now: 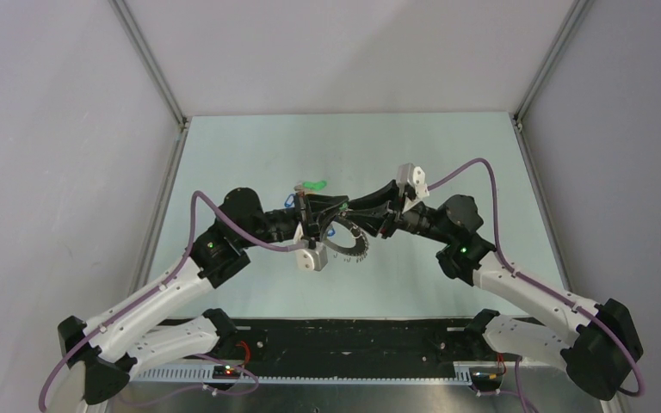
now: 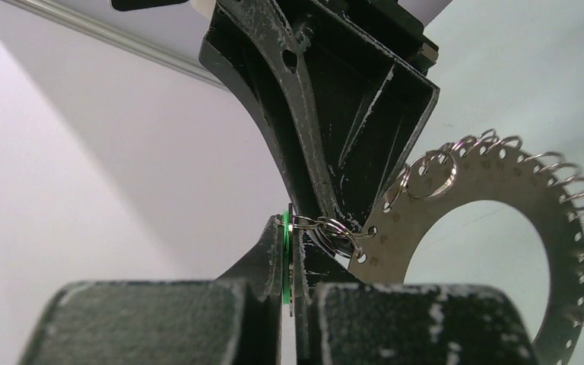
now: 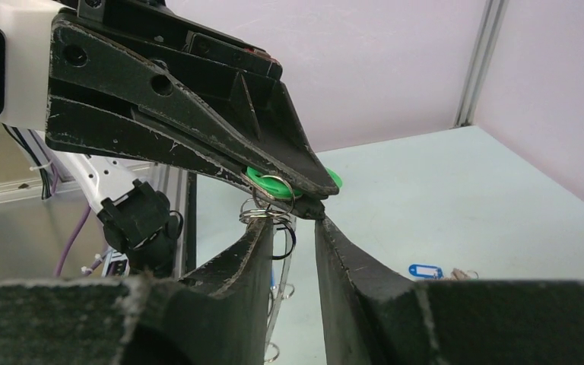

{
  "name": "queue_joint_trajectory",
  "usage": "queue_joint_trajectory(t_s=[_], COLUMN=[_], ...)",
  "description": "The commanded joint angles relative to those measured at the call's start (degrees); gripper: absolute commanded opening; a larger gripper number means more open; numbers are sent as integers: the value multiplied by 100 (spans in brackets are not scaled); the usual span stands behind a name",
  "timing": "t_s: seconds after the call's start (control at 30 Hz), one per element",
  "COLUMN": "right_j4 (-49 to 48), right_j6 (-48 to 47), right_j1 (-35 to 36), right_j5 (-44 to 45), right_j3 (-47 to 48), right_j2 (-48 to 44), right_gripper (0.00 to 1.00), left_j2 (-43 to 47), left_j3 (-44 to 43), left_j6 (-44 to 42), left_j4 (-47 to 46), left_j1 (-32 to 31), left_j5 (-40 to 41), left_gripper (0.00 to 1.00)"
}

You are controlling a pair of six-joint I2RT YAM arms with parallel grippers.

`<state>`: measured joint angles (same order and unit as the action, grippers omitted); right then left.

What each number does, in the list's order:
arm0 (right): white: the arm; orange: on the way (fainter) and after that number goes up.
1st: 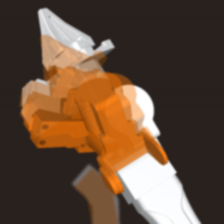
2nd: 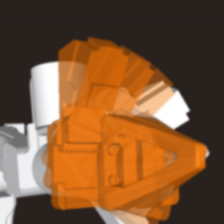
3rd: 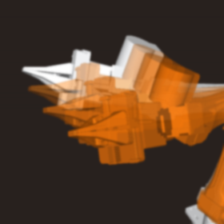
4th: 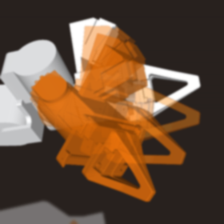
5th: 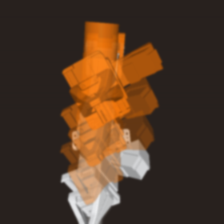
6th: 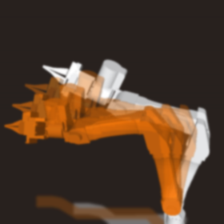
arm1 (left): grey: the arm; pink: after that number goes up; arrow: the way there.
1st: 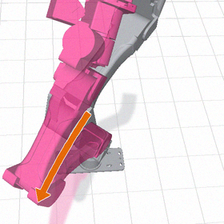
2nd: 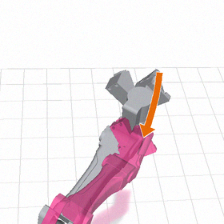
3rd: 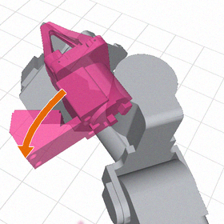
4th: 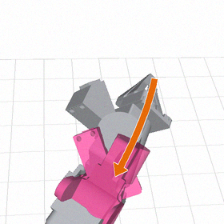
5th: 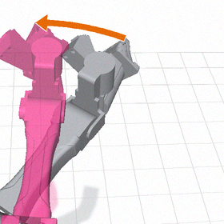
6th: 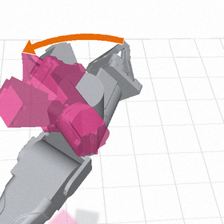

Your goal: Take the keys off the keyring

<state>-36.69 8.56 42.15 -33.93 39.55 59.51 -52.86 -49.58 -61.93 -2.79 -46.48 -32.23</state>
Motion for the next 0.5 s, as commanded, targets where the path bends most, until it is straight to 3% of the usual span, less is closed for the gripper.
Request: queue_joint_trajectory(t_s=[0.0, 0.23, 0.47], right_j4=[-395, -516, -799], right_j6=[59, 231, 670], right_j1=[61, 53, -73], right_j5=[-119, -219, -306], right_j3=[211, 210, 211], right_j2=[3, -24, -2], right_gripper=[31, 30, 16], left_j2=[133, 146, 159], left_j3=[-46, -47, -46], left_j6=[48, 37, 36], left_j4=[-335, -336, -337], left_j1=[-28, -27, -25], left_j5=[-118, -101, -94], left_gripper=[0, 0, 0])
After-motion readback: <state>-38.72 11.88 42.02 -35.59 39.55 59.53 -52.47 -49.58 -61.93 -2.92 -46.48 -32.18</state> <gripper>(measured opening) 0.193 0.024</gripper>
